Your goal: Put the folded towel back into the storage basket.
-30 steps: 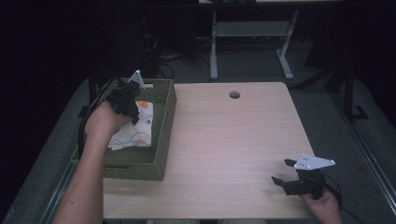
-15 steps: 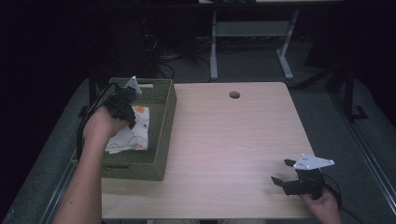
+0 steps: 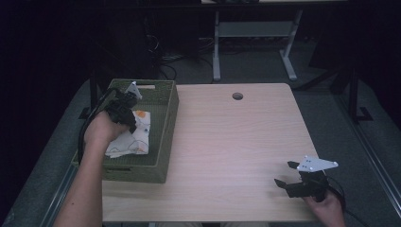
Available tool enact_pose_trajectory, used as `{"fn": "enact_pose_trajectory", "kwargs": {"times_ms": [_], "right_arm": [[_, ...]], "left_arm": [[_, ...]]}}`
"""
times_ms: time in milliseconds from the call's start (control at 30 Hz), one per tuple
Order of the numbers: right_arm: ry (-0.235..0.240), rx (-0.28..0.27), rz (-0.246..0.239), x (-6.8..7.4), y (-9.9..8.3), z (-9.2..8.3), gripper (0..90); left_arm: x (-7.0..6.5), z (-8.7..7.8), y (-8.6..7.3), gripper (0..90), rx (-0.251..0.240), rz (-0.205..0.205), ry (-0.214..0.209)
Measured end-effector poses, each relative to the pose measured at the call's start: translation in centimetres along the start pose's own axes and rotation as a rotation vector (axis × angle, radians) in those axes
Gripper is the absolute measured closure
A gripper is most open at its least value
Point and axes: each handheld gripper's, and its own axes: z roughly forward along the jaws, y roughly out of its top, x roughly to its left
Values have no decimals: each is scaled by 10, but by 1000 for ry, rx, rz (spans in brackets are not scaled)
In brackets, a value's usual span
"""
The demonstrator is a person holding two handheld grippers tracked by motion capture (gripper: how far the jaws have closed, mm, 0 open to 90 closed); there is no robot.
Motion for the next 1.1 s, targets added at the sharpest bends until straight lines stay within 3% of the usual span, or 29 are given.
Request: {"fn": "enact_pose_trajectory", "kwargs": {"times_ms": [500,767,1100], "right_arm": [[-2,3,-5,-1,-1,1,164],[-3,0,6,-2,-2,-1,163],[-3,2,6,-2,-2,-1,164]], "left_arm": [[2,19,3,807,10,19,-44],[6,27,3,806,12,37,-47],[8,38,6,803,10,99,-59]]}}
